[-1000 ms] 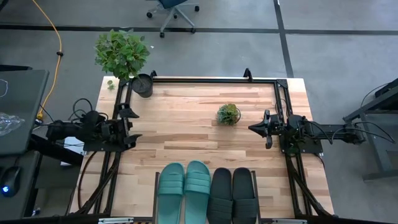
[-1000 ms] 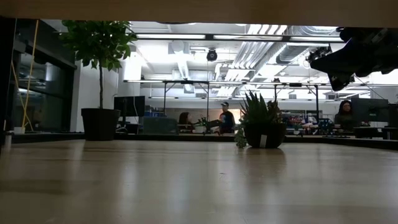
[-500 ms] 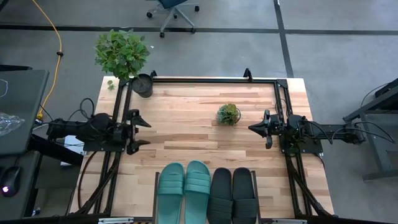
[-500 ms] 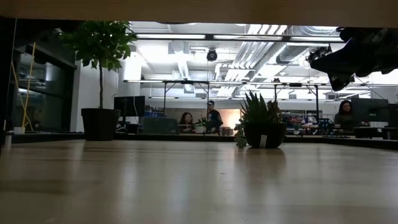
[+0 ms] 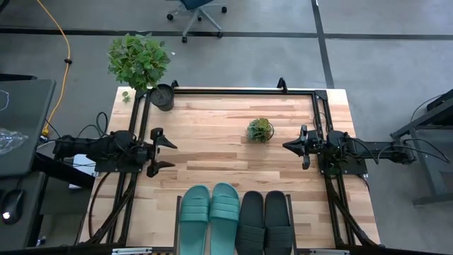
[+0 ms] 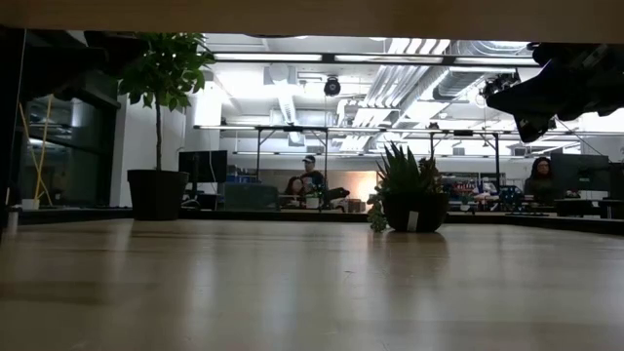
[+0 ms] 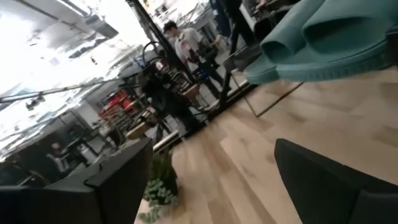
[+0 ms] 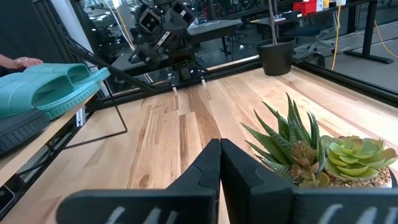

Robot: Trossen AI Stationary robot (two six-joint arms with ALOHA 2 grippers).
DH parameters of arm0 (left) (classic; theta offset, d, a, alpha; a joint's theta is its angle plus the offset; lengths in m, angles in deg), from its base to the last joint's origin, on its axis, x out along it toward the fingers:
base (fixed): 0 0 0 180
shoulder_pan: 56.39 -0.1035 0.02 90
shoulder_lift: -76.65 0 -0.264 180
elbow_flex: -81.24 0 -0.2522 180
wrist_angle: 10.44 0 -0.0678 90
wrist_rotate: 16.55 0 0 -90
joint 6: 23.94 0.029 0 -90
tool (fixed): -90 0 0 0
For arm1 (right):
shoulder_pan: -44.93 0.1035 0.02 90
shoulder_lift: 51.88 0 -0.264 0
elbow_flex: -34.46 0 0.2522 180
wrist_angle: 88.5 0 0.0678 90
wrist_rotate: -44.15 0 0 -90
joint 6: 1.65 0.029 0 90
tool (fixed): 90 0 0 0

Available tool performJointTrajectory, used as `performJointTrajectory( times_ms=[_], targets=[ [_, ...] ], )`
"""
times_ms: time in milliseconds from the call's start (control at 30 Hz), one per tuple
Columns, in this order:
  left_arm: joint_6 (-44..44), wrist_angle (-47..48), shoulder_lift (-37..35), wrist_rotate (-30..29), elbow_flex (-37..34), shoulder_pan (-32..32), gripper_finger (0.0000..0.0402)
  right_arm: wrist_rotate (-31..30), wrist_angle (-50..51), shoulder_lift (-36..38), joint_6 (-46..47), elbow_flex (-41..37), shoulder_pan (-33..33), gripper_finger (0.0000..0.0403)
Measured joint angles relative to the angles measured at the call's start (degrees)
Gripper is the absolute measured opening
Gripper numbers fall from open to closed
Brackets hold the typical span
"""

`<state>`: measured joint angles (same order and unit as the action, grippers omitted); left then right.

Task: Pick and place slides into the shelf
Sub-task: Return to Home Position

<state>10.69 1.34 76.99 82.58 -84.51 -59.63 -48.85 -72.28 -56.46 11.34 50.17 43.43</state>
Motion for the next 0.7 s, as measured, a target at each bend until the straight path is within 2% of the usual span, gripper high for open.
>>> performJointTrajectory(
  times_ms=[300, 700],
  targets=[
    [-0.33, 0.96, 0.00, -8.16, 0.00, 0.00, 0.0326, 0.00, 0.00, 0.00, 0.00, 0.00, 0.00, 0.0000],
    [-0.36, 1.16, 0.00, -8.57, 0.00, -0.11, 0.0326, 0.00, 0.00, 0.00, -0.02, 0.00, 0.01, 0.0000]
  ],
)
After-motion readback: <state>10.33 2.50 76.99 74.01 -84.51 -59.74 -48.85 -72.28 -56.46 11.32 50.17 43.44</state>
